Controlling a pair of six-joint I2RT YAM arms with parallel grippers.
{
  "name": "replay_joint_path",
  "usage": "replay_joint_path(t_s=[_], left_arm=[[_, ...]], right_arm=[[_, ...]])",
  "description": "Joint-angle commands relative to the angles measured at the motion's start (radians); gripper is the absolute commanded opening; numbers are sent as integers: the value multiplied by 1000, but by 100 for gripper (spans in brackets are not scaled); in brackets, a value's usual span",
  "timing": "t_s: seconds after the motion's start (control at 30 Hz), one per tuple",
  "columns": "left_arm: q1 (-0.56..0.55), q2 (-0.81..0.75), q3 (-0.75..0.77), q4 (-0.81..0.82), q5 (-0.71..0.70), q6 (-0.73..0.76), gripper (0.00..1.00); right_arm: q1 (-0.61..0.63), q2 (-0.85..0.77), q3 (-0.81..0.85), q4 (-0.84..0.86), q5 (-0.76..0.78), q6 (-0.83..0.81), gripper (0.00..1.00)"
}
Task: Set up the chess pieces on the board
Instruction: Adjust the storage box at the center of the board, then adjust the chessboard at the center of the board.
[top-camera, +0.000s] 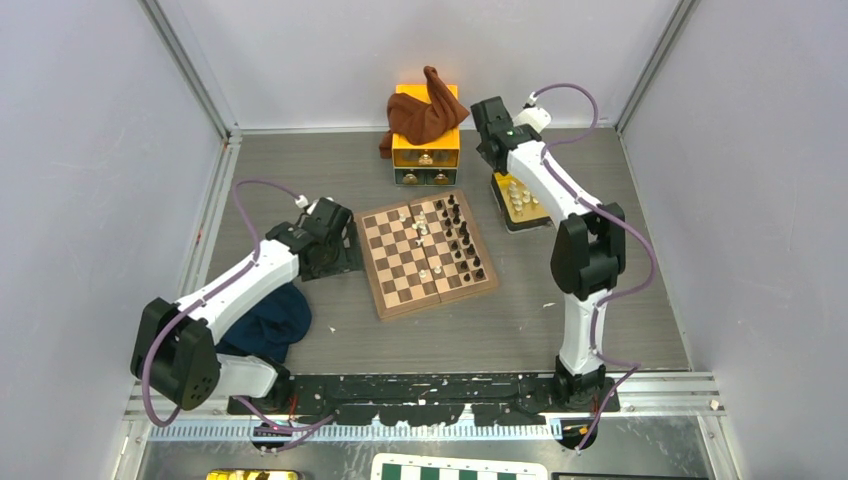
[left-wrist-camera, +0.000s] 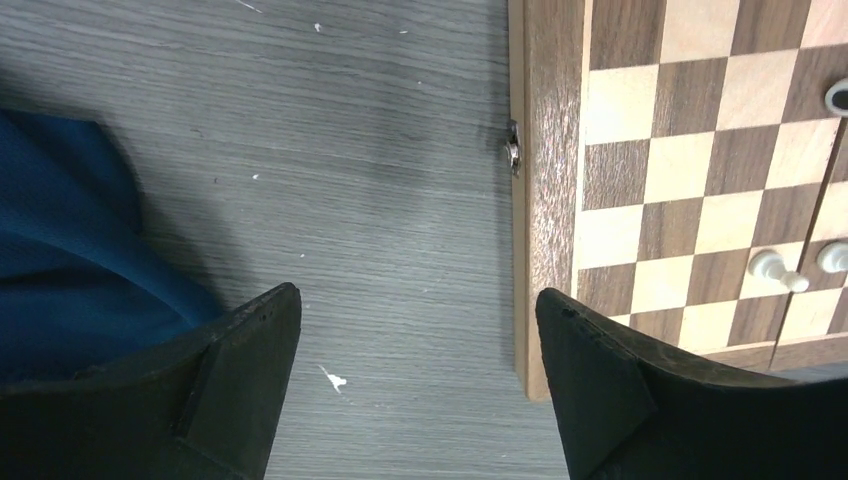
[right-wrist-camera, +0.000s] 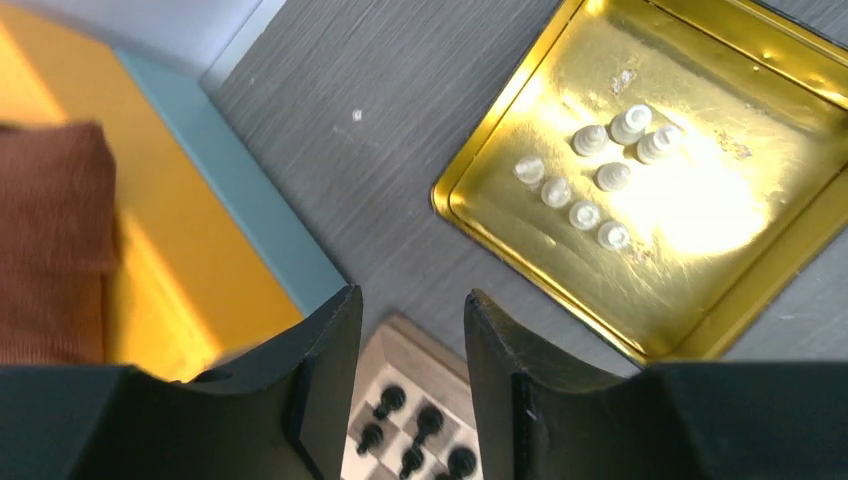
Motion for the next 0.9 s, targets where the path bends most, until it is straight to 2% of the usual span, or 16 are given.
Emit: replay_joint_path(t_s=[0.0,0.2,0.4,0.57,0.87], left_arm=[[3,34,42,46,-28,-88,81],[57,132,35,108,40,-138,51],[130,221,19,177,72,-171,37],[174,291,40,232,89,-172,33],[179,403,108,267,144,-170,21]], right_arm=[[54,-139,-130,91,57,-131,44],[95,-234,-341,147,39,-124,17],[110,-253,-451,187,18,-121,3],[117,-250,-487,198,14,-147,1],[118,-249,-620,284,-65,-163,1]])
